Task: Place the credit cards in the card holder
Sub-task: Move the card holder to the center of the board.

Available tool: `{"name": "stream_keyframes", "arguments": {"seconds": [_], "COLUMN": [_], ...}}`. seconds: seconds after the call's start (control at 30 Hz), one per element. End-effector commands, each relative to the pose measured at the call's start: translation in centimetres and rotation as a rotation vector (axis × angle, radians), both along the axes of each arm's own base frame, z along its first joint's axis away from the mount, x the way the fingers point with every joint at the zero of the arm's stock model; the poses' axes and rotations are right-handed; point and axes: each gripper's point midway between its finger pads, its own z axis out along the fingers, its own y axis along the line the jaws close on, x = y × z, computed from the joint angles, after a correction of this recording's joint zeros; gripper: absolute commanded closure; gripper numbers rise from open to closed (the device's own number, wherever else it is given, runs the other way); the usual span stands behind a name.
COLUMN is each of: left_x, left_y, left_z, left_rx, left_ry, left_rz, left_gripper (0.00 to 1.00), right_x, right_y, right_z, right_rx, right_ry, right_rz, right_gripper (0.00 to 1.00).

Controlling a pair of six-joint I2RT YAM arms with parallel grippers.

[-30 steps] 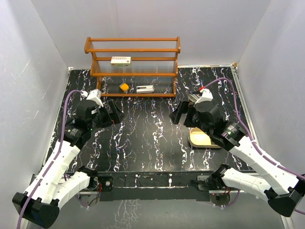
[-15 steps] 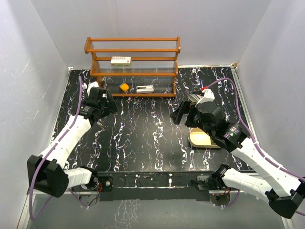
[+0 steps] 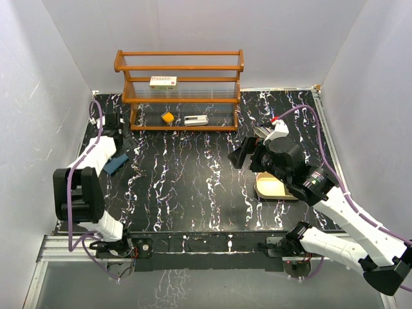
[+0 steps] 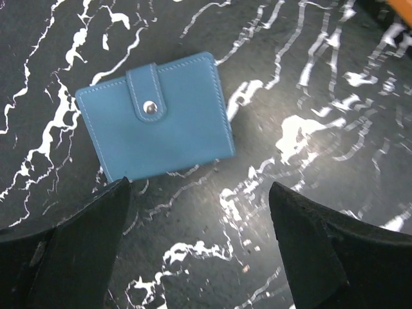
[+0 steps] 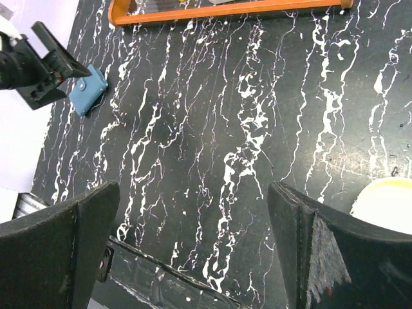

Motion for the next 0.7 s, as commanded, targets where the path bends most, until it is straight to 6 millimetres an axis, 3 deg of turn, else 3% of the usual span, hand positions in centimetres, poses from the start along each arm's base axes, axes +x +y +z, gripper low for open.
{"name": "stream_keyframes", "arguments": {"seconds": [0.0,0.13,0.3,0.67], "left_x": [1.8,2.5,3.5,4.4], "left_y": [3.3,5.1,5.8,2.5], "left_z": [0.6,-1.1,-2.9,-7.2], "left_rx": [0.090,0.119,0.105,-0.046], "left_ry": [-0.021,0.021,0.057,0.142], "left_rz": [0.072,0.107,0.097,-0.056], "left_gripper": [0.12,0.12,0.12,0.19], "right_x": [0.5,0.4,0.2,-0.1], "right_y": [0.6,0.4,0.1,-0.8], "right_z": [2.0,2.0,2.0,2.2], "right_rx": [0.046,0.045,0.042,0.041], "right_ry": [-0.065,-0.065,-0.057,-0.060], "right_rz": [0.018,0.013,0.005,-0.025], "right_gripper": [0.02,0.02,0.02,0.02]}}
